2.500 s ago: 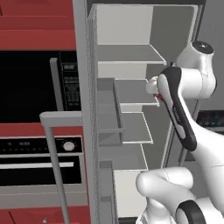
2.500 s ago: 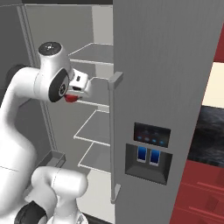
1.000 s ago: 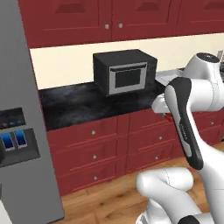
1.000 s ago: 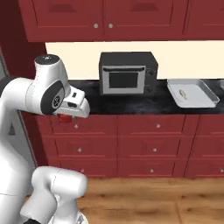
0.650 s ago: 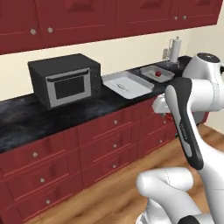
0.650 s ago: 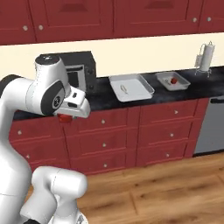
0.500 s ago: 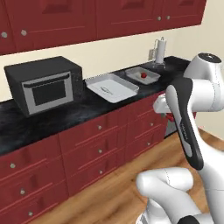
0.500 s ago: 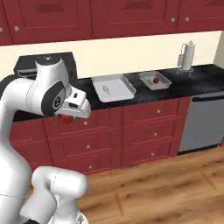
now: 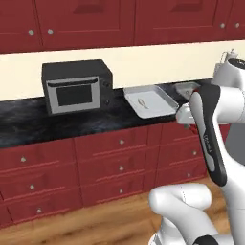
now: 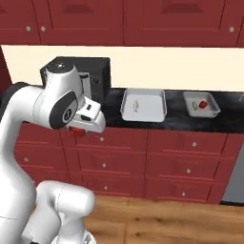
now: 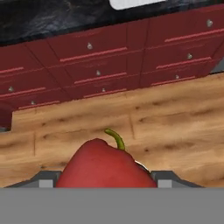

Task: Place one bell pepper and one fish in each tupperware on the nearby counter, to pack two identical lunches.

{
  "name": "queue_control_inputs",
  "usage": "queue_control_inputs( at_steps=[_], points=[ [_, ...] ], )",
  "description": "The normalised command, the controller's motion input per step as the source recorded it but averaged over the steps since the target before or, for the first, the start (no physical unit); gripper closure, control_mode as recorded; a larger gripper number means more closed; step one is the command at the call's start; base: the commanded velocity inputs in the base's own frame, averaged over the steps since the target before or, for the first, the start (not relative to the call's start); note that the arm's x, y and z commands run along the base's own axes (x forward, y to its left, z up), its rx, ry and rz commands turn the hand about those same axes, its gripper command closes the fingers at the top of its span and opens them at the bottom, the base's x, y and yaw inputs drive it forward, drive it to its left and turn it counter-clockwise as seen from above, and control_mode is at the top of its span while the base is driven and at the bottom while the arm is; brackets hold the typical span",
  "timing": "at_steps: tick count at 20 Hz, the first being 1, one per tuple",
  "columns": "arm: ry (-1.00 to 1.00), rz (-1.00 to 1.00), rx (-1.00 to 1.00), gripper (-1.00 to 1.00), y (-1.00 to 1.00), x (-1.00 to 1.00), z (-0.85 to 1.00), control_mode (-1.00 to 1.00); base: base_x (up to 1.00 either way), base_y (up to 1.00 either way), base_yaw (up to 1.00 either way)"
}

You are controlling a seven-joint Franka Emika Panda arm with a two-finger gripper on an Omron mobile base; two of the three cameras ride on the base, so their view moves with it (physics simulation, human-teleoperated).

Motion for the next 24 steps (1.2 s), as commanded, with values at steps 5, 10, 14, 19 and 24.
queue_control_inputs(
  at_steps=[5, 10, 14, 19, 24],
  points=[
    [0.0, 0.0, 0.0, 1.0, 0.0, 0.0, 0.0, 1.0, 0.02, -0.84, 0.48],
    [0.0, 0.0, 0.0, 1.0, 0.0, 0.0, 0.0, 1.0, 0.05, -0.93, 0.0],
    [0.0, 0.0, 0.0, 1.0, 0.0, 0.0, 0.0, 1.0, 0.83, -0.16, 0.0],
    [0.0, 0.0, 0.0, 1.0, 0.0, 0.0, 0.0, 1.0, 0.95, 0.0, 0.0],
    [0.0, 0.0, 0.0, 1.0, 0.0, 0.0, 0.0, 1.0, 0.77, 0.0, 0.0]
  ],
)
